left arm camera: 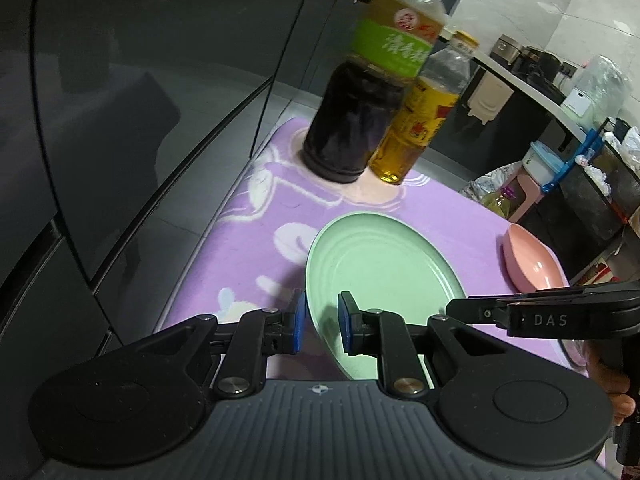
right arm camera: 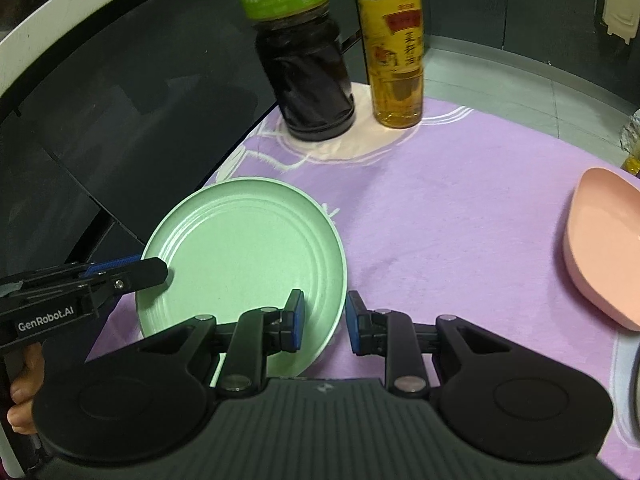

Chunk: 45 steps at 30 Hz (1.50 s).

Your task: Organize plates and bowls

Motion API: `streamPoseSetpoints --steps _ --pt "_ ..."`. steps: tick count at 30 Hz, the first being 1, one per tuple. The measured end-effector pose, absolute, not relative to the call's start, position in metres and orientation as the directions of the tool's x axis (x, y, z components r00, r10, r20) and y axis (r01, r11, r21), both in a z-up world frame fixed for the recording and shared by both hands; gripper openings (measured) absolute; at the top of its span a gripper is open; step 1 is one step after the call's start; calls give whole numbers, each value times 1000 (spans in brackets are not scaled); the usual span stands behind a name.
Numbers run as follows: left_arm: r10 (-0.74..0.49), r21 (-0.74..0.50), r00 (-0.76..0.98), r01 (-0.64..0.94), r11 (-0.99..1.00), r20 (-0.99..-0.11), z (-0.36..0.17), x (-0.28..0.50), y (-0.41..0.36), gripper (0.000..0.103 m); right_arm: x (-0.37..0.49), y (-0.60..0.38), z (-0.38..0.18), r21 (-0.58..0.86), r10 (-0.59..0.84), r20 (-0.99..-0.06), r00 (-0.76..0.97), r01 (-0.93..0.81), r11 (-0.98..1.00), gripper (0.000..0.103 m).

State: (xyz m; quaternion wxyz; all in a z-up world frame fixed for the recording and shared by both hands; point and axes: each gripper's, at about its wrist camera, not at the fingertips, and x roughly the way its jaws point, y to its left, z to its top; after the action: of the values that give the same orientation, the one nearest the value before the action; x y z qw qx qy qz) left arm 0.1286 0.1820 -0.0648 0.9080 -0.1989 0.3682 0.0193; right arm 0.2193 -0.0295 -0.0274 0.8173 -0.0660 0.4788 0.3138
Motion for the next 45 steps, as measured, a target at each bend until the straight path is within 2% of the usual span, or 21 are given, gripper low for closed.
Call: streamPoseSetpoints --steps 15,19,26,35,41,45 --pt "-103 -339 702 -206 918 -705 -87 141 193 15 224 -7 -45 173 415 -848 330 -567 805 22" --pt "-113 -351 693 -211 912 -712 -94 143 194 22 226 -6 -50 186 417 -853 313 -564 805 22" --pt "-131 -350 678 -197 916 -723 -98 145 192 24 228 -4 -61 174 399 -863 312 -557 812 22" --pt "-84 -299 674 -209 931 -734 -94 141 189 27 229 -9 -56 166 394 -858 329 -547 820 22" --pt "-34 -259 721 -204 944 -692 -72 129 180 27 228 -25 -45 154 394 -846 359 -542 826 22" --pt "-71 -274 750 -150 950 -657 -55 128 166 32 231 -46 -34 161 395 -830 394 -509 846 22"
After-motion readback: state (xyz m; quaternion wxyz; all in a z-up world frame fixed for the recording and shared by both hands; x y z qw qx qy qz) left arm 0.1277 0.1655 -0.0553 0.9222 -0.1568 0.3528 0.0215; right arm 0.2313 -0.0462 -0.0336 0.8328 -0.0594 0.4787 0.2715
